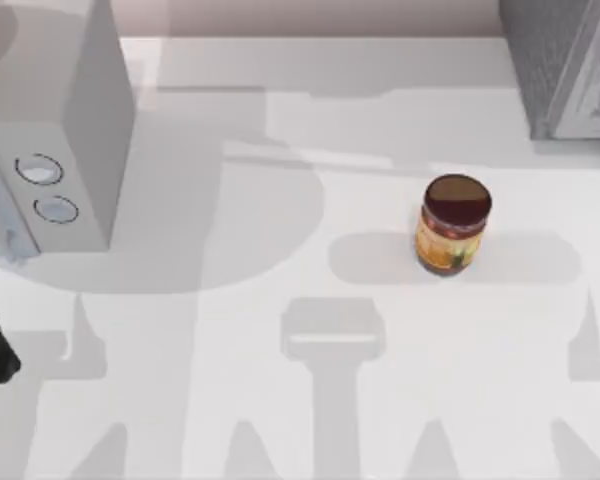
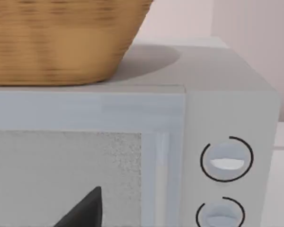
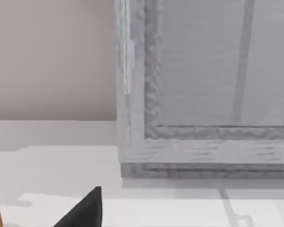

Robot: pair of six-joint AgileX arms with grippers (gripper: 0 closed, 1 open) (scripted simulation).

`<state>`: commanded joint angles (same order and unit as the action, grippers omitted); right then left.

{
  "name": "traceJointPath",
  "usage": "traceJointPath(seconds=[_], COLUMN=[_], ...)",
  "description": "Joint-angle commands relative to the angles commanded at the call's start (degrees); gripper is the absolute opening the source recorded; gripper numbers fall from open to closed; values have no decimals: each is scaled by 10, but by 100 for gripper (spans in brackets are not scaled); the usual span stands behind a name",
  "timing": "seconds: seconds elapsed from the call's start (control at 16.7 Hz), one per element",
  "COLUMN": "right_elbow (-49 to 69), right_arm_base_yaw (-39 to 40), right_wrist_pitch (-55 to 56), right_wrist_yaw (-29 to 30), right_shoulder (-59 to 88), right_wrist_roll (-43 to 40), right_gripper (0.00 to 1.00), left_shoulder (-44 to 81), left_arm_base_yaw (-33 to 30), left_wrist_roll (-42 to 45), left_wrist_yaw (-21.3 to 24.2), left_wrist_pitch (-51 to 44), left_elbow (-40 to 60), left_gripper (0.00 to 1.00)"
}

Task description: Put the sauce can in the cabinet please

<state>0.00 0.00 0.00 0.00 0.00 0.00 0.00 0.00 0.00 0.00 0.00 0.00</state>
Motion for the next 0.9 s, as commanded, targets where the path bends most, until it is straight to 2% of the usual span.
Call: traceJointPath(seconds=[0.18,0.36,0.9], right_elbow=[0,27,191], right_arm_base_yaw=[0,-3,-18], right_wrist_pitch=[0,-17,-138], right_wrist_yaw=[0,-30,-201], right_shoulder=[0,31,254], right_wrist_roll=[0,-36,-262], right_gripper=[100,100,100], left_shoulder=[0,0,0], left_arm_base_yaw=[0,0,0], left_wrist_roll=[0,0,0], left_wrist_yaw=[0,0,0], left_wrist_pitch=[0,0,0], left_elbow=[0,0,0], left_gripper=[100,100,100])
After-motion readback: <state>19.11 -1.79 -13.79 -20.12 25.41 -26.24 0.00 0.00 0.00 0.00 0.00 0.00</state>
